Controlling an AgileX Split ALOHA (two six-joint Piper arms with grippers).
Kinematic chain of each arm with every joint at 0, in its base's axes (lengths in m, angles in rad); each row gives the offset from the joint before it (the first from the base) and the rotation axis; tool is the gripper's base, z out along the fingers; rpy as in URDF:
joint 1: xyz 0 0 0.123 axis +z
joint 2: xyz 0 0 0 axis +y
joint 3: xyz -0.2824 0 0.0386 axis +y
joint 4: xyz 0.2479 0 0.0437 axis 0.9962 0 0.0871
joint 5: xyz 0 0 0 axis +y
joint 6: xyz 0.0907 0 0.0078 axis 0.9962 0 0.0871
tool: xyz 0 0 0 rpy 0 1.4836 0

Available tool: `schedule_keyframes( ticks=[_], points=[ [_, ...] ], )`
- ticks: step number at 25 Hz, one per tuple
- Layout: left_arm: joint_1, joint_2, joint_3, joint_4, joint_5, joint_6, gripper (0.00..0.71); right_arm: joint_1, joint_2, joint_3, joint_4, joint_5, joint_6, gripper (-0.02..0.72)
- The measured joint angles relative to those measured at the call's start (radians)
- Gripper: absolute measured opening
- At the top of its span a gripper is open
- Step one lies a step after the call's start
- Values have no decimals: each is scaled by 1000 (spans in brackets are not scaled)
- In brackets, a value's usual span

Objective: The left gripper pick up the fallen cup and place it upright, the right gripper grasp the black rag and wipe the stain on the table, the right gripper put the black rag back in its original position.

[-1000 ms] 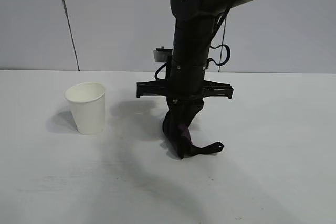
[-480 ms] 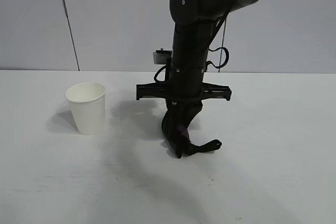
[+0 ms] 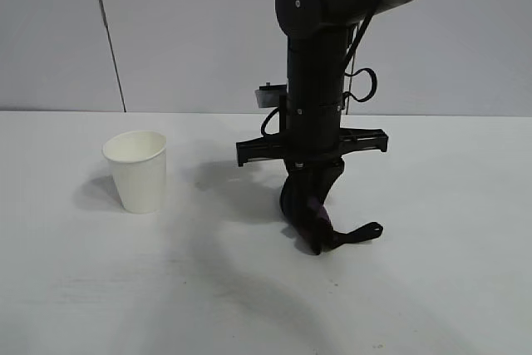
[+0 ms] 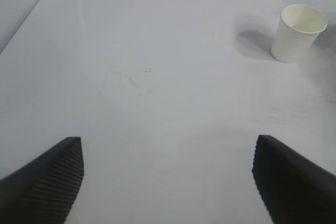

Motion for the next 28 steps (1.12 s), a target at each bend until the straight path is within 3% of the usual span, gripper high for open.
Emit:
schedule_keyframes(
  ticks=[3, 10, 12, 17, 20, 28],
  points=[
    [0, 0, 0, 0, 0, 0, 630, 0, 0, 0, 64, -49, 0, 79],
    [0, 0, 0, 0, 0, 0, 630, -2, 0, 0, 77, -58, -4, 98],
    [0, 0, 0, 0, 0, 0, 630, -4, 0, 0, 80, -55, -16, 187],
    [0, 0, 0, 0, 0, 0, 630, -5, 0, 0, 85, -43, -24, 571],
    [0, 0, 0, 0, 0, 0, 630, -5, -7, 0, 86, -37, -23, 634],
    [0, 0, 0, 0, 0, 0, 630, -5, -136, 0, 82, -18, -23, 650]
  ],
)
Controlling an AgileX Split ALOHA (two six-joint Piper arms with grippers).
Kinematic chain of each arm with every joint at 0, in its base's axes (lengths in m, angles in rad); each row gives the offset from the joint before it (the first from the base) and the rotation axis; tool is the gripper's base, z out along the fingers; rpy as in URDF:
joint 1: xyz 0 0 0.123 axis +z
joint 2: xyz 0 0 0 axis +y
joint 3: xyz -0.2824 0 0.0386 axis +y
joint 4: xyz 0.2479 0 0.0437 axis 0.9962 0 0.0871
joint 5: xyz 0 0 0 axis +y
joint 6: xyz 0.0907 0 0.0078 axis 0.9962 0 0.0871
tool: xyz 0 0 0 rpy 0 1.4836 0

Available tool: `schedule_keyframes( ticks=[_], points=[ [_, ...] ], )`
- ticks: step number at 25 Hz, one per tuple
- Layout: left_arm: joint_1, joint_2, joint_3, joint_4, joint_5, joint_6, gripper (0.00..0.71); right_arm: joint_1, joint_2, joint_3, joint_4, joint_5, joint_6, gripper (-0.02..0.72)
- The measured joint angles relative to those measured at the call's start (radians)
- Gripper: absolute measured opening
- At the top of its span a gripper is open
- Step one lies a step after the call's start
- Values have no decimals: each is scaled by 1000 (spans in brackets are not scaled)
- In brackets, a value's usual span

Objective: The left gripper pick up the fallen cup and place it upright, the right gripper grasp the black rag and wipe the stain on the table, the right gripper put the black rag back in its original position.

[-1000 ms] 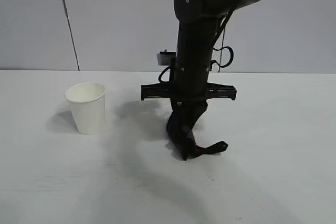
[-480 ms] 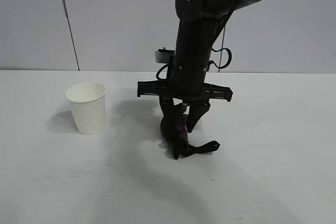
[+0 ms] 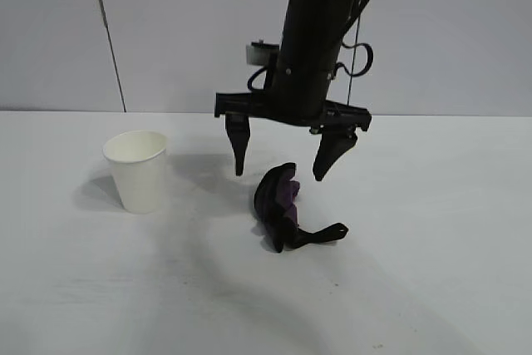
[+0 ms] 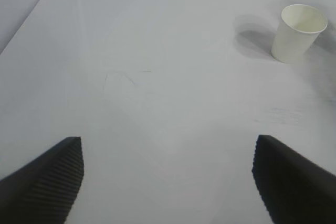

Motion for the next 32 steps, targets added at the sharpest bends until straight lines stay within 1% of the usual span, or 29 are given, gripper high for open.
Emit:
schedule_keyframes(
  ticks=[6, 23, 28, 32],
  points=[
    [0, 0, 0, 0, 0, 0, 630, 0, -166, 0, -24, 63, -8, 650],
    [0, 0, 0, 0, 0, 0, 630, 0, -757, 0, -26, 211, -11, 650],
    [0, 0, 0, 0, 0, 0, 630, 0, -900, 0, -26, 219, -14, 650],
    [0, 0, 0, 0, 0, 0, 630, 0, -1008, 0, -27, 223, -57, 650]
  ],
)
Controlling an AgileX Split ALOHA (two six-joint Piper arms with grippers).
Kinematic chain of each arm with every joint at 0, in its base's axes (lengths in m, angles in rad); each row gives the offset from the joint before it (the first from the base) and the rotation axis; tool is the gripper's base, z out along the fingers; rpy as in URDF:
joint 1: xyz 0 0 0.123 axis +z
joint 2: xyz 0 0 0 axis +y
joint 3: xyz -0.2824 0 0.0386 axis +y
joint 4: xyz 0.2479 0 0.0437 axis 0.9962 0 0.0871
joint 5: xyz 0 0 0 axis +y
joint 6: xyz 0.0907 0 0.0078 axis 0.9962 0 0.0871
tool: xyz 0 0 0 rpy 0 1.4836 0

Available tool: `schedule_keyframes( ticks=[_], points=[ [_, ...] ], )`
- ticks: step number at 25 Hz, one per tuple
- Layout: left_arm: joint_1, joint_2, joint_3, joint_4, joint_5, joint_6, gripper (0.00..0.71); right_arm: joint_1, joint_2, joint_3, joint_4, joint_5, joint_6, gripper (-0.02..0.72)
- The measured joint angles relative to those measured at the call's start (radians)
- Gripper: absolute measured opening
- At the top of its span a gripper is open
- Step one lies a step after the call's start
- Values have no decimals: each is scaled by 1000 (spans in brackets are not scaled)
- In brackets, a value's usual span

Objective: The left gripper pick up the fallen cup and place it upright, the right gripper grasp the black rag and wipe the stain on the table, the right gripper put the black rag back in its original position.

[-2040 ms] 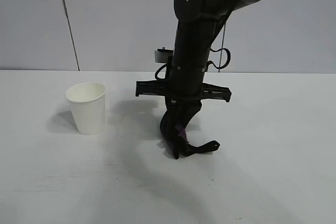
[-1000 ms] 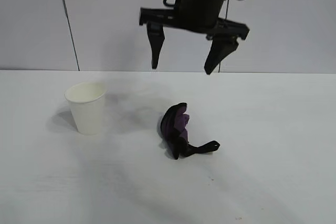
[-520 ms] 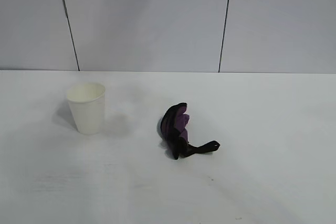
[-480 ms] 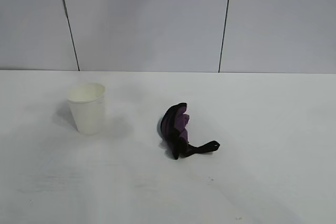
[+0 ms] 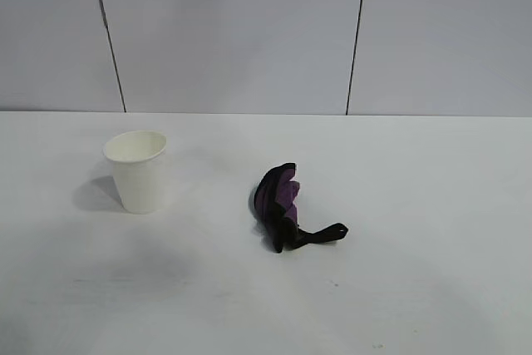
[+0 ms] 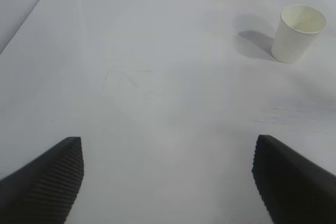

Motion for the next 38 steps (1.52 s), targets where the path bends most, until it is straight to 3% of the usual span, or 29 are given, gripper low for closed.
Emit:
schedule_keyframes(
  ticks=[5, 12, 17, 24, 33, 38],
  points=[
    [0, 0, 0, 0, 0, 0, 630, 0, -141, 0, -14, 0, -74, 650],
    [0, 0, 0, 0, 0, 0, 630, -1, -341, -5, -77, 0, -112, 650],
    [0, 0, 0, 0, 0, 0, 630, -67, -466, 42, -88, 0, -168, 650],
    [0, 0, 0, 0, 0, 0, 630, -192, -650, 317, -88, 0, -258, 650],
    [0, 0, 0, 0, 0, 0, 630, -268, -874, 733, -86, -10, -267, 650],
    [0, 0, 0, 0, 0, 0, 630, -325, -993, 921, -84, -81, -267, 650]
  ],
)
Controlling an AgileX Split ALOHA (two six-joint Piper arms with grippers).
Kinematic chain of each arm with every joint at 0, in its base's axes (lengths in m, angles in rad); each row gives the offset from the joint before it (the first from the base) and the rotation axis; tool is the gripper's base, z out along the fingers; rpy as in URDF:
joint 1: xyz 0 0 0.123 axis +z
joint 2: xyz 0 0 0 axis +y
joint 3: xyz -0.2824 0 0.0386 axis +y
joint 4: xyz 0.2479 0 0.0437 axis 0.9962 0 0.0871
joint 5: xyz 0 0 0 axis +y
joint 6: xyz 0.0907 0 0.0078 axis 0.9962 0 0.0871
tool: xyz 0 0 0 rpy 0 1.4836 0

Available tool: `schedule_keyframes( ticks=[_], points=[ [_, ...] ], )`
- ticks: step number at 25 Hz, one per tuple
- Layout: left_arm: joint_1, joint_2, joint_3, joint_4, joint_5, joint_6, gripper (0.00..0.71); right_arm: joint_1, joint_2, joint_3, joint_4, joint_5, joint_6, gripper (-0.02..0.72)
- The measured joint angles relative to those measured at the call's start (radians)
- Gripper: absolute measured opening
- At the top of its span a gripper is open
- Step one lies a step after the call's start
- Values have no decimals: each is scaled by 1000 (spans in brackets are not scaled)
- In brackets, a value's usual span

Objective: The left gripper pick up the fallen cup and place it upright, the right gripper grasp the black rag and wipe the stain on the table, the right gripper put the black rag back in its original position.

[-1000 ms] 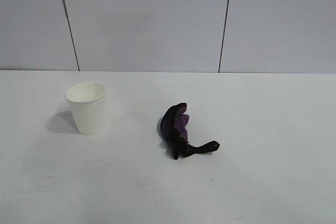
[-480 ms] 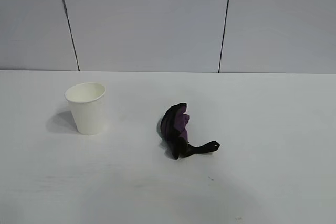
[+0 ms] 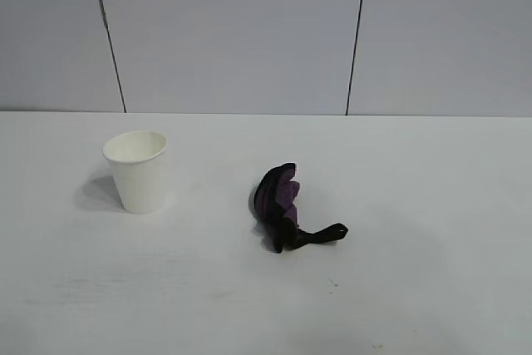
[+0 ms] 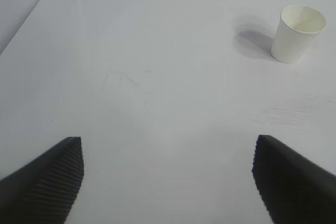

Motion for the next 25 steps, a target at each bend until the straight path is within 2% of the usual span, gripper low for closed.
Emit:
schedule_keyframes(
  ticks=[5, 12, 16, 25],
  points=[
    [0, 0, 0, 0, 0, 0, 630, -77, -111, 146, 0, -63, 0, 650],
    [0, 0, 0, 0, 0, 0, 630, -168, -193, 268, 3, -94, 0, 650],
    [0, 0, 0, 0, 0, 0, 630, -193, -196, 345, 29, -123, 0, 650],
    [0, 0, 0, 0, 0, 0, 630, -204, -196, 407, 29, -116, 0, 650]
  ],
)
